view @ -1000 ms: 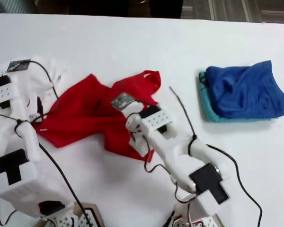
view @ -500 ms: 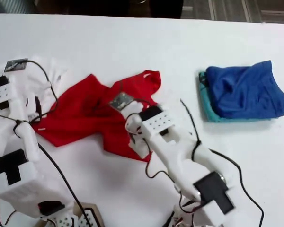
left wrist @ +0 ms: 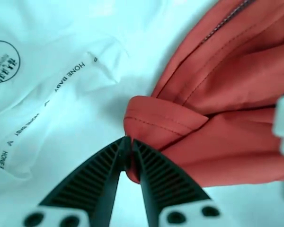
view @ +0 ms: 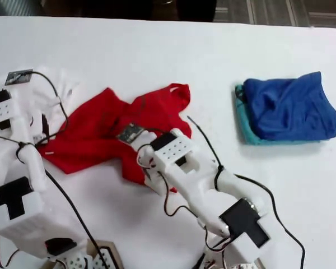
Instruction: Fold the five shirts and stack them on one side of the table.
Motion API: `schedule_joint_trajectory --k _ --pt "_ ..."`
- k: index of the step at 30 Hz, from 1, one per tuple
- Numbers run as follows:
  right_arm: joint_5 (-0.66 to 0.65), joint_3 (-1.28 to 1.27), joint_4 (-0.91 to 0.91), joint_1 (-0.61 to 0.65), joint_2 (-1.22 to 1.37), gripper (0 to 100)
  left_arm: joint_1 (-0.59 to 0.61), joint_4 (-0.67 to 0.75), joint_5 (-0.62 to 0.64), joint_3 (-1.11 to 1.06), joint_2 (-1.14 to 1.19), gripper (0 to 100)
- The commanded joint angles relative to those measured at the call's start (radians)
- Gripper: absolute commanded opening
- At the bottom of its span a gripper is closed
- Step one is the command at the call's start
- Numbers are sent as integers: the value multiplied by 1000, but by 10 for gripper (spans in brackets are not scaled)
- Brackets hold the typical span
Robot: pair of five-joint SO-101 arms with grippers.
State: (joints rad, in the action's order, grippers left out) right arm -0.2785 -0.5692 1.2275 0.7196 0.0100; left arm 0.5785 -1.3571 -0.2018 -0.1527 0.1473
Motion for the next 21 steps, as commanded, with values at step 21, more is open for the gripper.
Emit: schedule_joint_trajectory --k 21 --pt "-60 11 -51 -1 183 262 28 5 -3 12 -44 27"
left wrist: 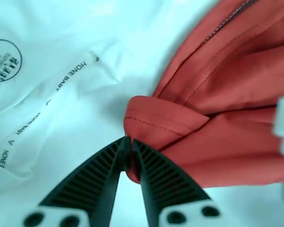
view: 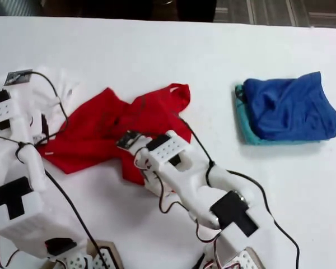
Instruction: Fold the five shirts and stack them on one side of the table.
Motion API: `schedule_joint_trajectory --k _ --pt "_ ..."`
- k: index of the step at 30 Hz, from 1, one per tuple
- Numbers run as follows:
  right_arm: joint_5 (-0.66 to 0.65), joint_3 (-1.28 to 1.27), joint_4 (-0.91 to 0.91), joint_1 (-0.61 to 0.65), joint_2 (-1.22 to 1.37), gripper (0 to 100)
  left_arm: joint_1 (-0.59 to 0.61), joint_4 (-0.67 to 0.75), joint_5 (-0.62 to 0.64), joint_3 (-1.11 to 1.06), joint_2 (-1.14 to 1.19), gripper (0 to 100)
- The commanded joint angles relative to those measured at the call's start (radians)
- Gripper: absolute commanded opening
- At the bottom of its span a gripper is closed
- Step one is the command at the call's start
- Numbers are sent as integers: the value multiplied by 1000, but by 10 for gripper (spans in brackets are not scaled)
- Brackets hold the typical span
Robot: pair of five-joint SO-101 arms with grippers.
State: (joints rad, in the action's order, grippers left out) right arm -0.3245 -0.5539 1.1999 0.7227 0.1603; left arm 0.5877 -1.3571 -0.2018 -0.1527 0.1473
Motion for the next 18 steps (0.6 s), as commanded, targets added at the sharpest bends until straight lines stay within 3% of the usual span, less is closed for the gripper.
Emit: schedule_joint_trajectory --k 1,8,15,18 --pt "-14 -5 -31 -4 33 246 21 5 -3 12 -44 27" --pt "-15 11 -56 -12 30 10 21 5 -5 12 -44 27" --pt "-29 43 -50 -159 -96 19 15 5 -8 12 -43 27" --pt "-94 41 -19 -205 -231 19 -6 5 -8 12 -43 27"
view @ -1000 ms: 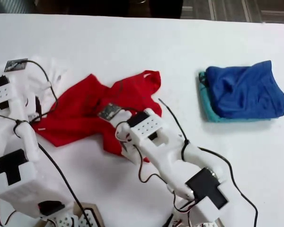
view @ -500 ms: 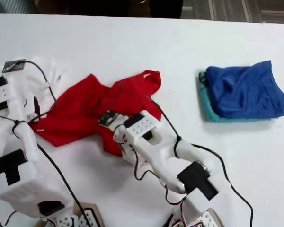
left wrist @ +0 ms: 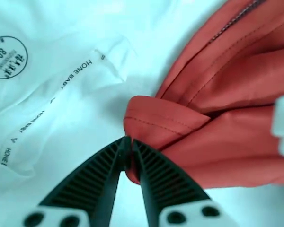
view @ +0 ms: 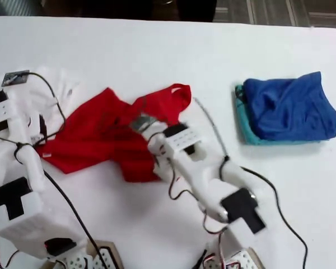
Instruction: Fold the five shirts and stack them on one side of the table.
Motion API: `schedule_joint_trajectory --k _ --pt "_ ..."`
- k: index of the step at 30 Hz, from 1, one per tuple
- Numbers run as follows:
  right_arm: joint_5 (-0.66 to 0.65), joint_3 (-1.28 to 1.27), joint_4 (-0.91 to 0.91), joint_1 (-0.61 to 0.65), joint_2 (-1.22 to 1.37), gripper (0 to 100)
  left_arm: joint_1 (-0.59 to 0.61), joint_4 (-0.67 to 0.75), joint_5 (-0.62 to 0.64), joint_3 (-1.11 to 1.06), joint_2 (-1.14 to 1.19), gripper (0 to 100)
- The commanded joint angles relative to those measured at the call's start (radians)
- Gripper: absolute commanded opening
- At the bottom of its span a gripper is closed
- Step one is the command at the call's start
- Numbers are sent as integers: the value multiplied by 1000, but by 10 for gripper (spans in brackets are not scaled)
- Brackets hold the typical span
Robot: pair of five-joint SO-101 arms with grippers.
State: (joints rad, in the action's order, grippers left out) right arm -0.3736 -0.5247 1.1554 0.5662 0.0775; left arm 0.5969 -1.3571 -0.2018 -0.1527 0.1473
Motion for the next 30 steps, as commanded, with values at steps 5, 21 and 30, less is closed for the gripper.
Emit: schedule_joint_trajectory --k 5,21,30 --pt "-66 11 82 -128 -392 19 -92 2 -8 13 -44 27" --pt "-21 103 -107 -352 -699 19 -273 -431 3 638 -44 27" --pt "12 235 -119 -435 -805 19 -288 -430 77 722 -180 26"
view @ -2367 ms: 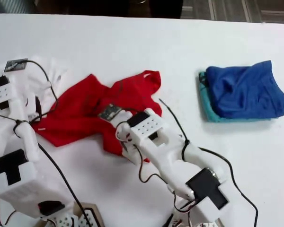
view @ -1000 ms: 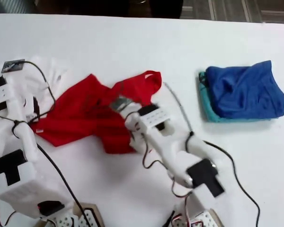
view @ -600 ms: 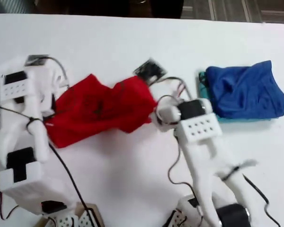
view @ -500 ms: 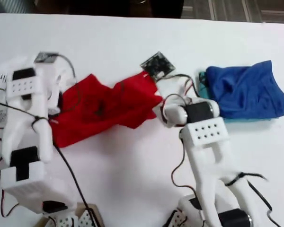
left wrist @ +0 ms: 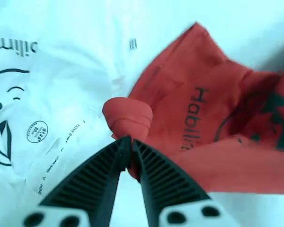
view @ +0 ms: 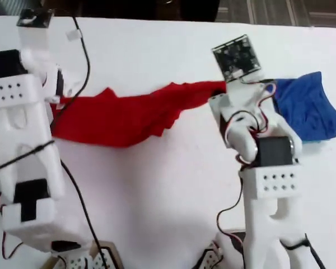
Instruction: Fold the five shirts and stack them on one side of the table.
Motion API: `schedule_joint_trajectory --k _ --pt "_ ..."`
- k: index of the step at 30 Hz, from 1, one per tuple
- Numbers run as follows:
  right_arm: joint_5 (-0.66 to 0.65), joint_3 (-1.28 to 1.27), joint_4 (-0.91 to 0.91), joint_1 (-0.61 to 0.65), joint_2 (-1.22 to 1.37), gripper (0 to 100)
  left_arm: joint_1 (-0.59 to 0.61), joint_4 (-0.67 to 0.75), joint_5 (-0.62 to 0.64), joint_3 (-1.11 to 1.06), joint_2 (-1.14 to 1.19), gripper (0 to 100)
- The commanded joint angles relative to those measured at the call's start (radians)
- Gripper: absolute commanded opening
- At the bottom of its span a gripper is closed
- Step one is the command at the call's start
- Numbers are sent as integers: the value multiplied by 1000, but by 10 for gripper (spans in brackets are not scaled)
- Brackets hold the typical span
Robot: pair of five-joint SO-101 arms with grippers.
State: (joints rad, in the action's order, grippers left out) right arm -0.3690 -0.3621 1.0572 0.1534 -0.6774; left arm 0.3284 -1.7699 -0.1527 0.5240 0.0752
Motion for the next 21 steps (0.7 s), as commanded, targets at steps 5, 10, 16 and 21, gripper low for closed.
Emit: schedule_joint_trajectory --k 5,10,16,21 --pt "-25 130 15 -15 -104 19 -68 -15 35 45 -273 26" --pt "-28 175 58 -21 -223 19 -83 -5 37 48 -442 26" --pt "-29 181 53 -22 -406 19 -78 6 40 45 -563 26" --pt "-118 181 19 -25 -479 19 -78 6 101 44 -569 27"
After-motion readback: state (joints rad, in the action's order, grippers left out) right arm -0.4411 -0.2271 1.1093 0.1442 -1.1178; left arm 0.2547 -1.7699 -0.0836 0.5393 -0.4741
